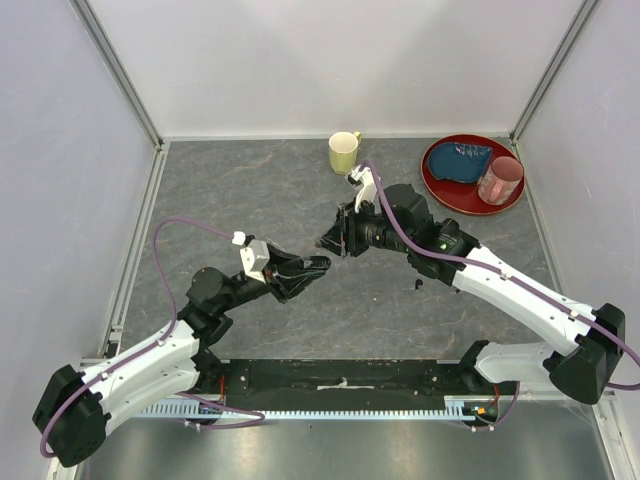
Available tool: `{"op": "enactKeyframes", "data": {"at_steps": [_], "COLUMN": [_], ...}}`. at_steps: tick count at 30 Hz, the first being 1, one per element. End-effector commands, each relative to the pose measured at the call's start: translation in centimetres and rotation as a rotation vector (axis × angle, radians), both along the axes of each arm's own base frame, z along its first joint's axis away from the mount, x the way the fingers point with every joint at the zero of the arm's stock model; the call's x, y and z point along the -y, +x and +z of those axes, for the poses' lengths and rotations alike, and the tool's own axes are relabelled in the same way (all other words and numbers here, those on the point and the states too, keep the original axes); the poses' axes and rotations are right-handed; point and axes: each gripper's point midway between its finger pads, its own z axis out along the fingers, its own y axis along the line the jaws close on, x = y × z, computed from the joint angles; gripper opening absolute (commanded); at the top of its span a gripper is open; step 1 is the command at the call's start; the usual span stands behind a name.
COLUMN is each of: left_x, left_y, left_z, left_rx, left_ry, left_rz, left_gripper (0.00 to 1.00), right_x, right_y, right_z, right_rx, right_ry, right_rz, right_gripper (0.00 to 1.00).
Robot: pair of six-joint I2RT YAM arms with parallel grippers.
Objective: Insert the wireless bluetooth earbuds into the charging case
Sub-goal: Place the charging case at the center of the board.
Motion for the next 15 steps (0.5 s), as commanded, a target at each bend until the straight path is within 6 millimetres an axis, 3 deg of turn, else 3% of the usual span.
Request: {"op": "enactKeyframes", "data": {"at_steps": [1, 9, 15], "left_x": [-0.2, 0.1, -0.4], "left_y": [0.7, 1.4, 2.9], "left_z": [1.5, 1.2, 1.7], "left_rx": [0.028, 0.004, -0.061], "left_ry": [-0.038, -0.040, -0.084], "left_rz": [0.039, 0.055, 0.135], "left_gripper": [0.02, 0.02, 0.02], "right_x": [-1.5, -2.5, -1.9], "right_y": [-0.8, -2.8, -2.5], "right_z": [1.5, 0.0, -1.5], "right_rx": [0.025, -0.009, -0.004], "right_ry": [0.080, 0.045, -0.027], "right_rz": [0.056, 0.171, 0.137], "right_gripper": [0.41, 0.43, 0.43]}}
